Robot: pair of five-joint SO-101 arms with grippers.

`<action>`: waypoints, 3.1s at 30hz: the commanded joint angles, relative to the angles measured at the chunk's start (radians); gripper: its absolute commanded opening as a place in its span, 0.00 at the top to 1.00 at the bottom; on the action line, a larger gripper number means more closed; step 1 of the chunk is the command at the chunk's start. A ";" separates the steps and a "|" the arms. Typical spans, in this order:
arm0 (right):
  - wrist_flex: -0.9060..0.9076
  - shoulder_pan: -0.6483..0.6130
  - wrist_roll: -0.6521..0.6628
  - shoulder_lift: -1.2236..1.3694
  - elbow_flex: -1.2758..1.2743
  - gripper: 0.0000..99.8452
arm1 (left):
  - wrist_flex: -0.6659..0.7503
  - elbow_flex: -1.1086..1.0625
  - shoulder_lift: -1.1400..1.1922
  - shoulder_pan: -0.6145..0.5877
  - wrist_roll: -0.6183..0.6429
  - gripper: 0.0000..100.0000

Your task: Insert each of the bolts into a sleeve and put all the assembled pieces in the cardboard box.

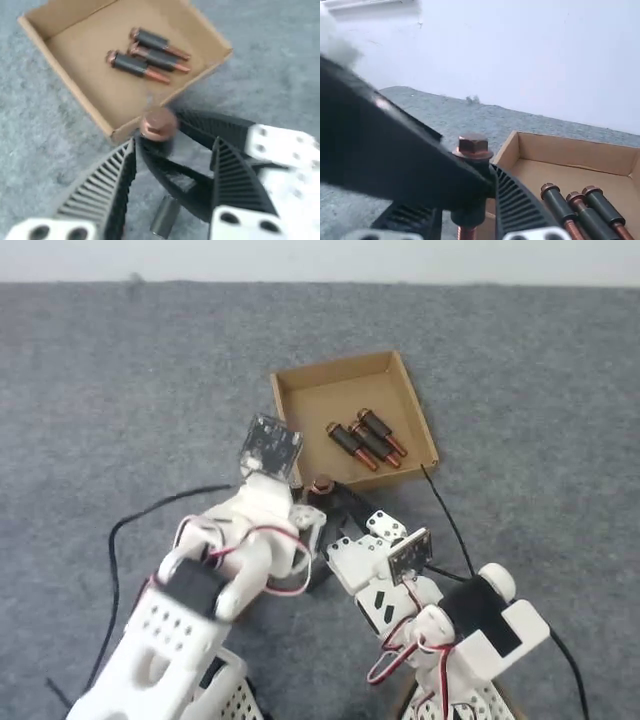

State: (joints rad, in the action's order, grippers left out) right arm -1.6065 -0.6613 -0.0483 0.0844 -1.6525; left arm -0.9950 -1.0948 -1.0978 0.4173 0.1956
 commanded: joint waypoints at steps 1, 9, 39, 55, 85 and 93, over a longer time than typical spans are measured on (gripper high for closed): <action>-0.024 0.028 -0.002 -0.002 -0.003 0.99 | -0.029 -0.022 -0.203 0.021 -0.008 0.77; -0.022 0.031 -0.002 -0.002 -0.003 0.99 | 0.015 -0.107 -0.413 -0.068 -0.014 0.77; -0.030 0.217 0.000 -0.015 0.051 0.99 | 0.307 -0.581 -0.410 -0.881 -0.293 0.99; 0.814 0.395 -0.003 -0.414 0.376 0.99 | 0.204 -0.598 -0.529 -0.881 -0.334 0.99; 2.404 0.458 0.302 0.082 1.547 0.99 | 0.206 -0.598 -0.529 -0.865 -0.345 0.99; 2.460 0.456 0.310 0.306 1.751 0.99 | 0.206 -0.598 -0.529 -0.865 -0.345 0.99</action>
State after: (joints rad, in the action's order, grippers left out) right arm 0.8485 -0.2102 0.2447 0.3821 -0.0077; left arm -0.7894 -1.7039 -1.6072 -0.4496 -0.1389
